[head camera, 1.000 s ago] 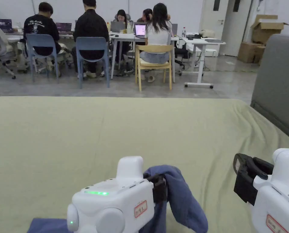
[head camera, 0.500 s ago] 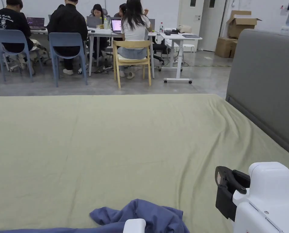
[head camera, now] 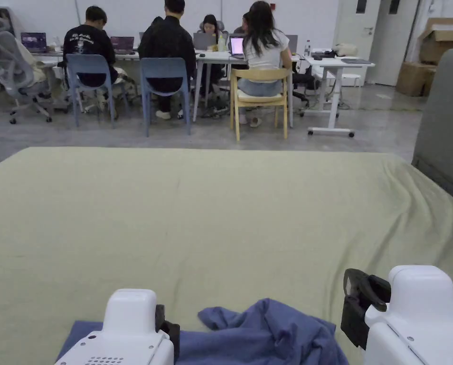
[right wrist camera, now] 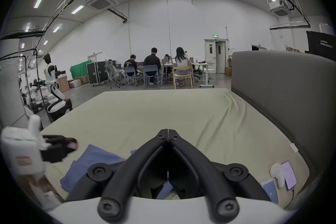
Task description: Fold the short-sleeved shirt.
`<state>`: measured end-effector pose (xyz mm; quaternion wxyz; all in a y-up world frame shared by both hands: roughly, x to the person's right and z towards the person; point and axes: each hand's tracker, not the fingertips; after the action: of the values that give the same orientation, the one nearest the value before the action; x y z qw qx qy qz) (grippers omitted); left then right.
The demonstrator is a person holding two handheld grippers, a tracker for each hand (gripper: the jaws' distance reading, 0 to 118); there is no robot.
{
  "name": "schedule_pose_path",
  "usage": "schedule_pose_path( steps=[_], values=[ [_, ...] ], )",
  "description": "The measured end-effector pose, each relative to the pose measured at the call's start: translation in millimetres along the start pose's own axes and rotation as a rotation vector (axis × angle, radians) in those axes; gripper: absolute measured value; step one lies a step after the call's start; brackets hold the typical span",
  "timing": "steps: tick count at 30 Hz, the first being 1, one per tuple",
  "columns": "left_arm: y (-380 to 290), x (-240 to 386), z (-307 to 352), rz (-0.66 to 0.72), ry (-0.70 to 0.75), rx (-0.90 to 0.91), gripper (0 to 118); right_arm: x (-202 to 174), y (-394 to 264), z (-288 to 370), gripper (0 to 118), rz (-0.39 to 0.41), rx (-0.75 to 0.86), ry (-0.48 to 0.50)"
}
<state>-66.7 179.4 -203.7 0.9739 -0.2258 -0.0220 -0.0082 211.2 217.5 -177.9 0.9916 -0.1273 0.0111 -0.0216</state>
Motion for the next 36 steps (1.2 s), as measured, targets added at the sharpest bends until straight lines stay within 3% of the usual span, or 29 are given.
schedule_pose_path(
  steps=[4,12,16,17,18,19,20,23,27,33,36],
  values=[
    [-8,-36,39,0.091,0.062,0.046,0,-23,-11,1,2,0.007,0.014,-0.007],
    [-19,-82,55,0.078,0.172,0.027,0,-45,-19,-5,2,-0.038,-0.023,0.056],
    [-18,-108,32,0.149,0.142,0.037,0,-55,-27,-19,2,0.02,-0.063,0.023],
    [-18,-114,24,0.162,0.137,0.031,16,-57,-29,-23,2,0.031,-0.071,0.017],
    [-18,-121,9,0.18,0.128,-0.016,59,-59,-32,-28,2,0.032,-0.084,0.015],
    [-17,-128,-13,0.19,0.119,-0.098,118,-60,-35,-34,2,0.029,-0.096,0.022],
    [-21,-132,-28,0.207,0.077,-0.05,118,-60,-38,-39,2,0.024,-0.11,0.029],
    [-22,-143,-84,0.182,0.098,-0.195,118,-60,-47,-57,2,0.012,-0.156,0.043],
    [-40,-149,-164,0.041,0.151,-0.335,118,-60,-60,-79,2,0.025,-0.208,0.041],
    [-72,-164,-257,0.135,0.153,-0.471,118,-58,-71,-111,2,0.058,-0.28,0.047],
    [-87,-171,-284,0.054,0.182,-0.616,118,-56,-71,-121,2,0.049,-0.303,0.056]
  ],
)
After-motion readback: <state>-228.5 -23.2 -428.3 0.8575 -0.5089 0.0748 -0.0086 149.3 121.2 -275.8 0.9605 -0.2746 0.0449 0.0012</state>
